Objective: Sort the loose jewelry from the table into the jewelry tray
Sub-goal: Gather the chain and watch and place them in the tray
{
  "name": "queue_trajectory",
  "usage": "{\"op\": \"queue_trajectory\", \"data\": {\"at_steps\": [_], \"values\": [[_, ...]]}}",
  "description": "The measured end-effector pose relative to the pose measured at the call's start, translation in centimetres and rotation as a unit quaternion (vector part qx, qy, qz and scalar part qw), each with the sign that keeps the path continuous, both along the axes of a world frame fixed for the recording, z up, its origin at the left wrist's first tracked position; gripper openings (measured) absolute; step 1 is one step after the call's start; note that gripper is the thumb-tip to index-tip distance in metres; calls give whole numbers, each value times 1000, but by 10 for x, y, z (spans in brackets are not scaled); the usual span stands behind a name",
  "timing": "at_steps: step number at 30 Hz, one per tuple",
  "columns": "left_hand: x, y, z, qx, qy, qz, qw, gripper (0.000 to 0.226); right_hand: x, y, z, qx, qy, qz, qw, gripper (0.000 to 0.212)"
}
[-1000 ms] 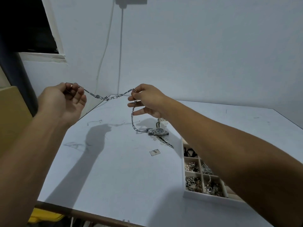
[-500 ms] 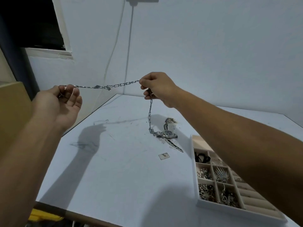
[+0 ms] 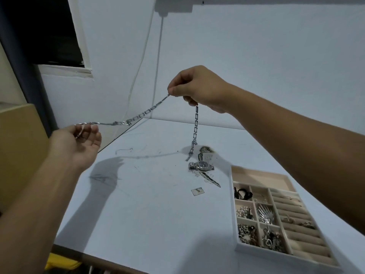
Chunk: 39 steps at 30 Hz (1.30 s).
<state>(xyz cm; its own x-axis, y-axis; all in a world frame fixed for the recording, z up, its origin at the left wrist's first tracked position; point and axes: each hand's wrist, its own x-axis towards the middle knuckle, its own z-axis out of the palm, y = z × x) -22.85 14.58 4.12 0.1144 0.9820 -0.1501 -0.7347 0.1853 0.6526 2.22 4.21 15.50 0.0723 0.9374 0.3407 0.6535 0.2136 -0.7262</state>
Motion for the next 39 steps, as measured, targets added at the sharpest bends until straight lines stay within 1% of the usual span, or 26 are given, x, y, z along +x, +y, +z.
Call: {"op": "queue_trajectory", "data": {"at_steps": [3, 6, 9, 12, 15, 18, 21, 23, 26, 29, 35, 39], "values": [[20, -8, -11, -15, 71, -29, 997, 29, -2, -9, 0, -4, 6, 3, 1000, 10], [44, -22, -23, -27, 112, -62, 991, 27, -5, -18, 1, -5, 2, 5, 1000, 10], [65, -39, -33, -40, 123, -108, 986, 26, -5, -27, 3, 1, -5, 3, 1000, 10], [83, -58, -39, -51, 106, -173, 978, 26, -4, -36, 8, 16, 6, 4, 1000, 9], [97, -77, -44, -42, 131, -260, 956, 23, -3, -44, 15, 46, 30, 4, 998, 8], [110, -95, -48, -18, 199, -327, 924, 23, -1, -50, 22, 76, 57, -1, 995, 7], [118, -105, -50, 23, 285, -332, 899, 20, 2, -56, 25, 90, 75, -13, 993, 8], [119, -106, -49, 52, 323, -325, 887, 16, 5, -59, 25, 92, 84, -16, 992, 9], [117, -105, -45, 85, 332, -343, 875, 13, 8, -64, 23, 91, 101, -6, 991, 8], [116, -108, -46, 105, 339, -365, 860, 14, 10, -66, 20, 94, 148, 18, 984, 7], [117, -118, -49, 128, 383, -380, 832, 20, 11, -68, 23, 105, 195, 39, 974, 8], [120, -119, -51, 158, 427, -381, 805, 22, 11, -70, 28, 123, 214, 44, 968, 10]]}}
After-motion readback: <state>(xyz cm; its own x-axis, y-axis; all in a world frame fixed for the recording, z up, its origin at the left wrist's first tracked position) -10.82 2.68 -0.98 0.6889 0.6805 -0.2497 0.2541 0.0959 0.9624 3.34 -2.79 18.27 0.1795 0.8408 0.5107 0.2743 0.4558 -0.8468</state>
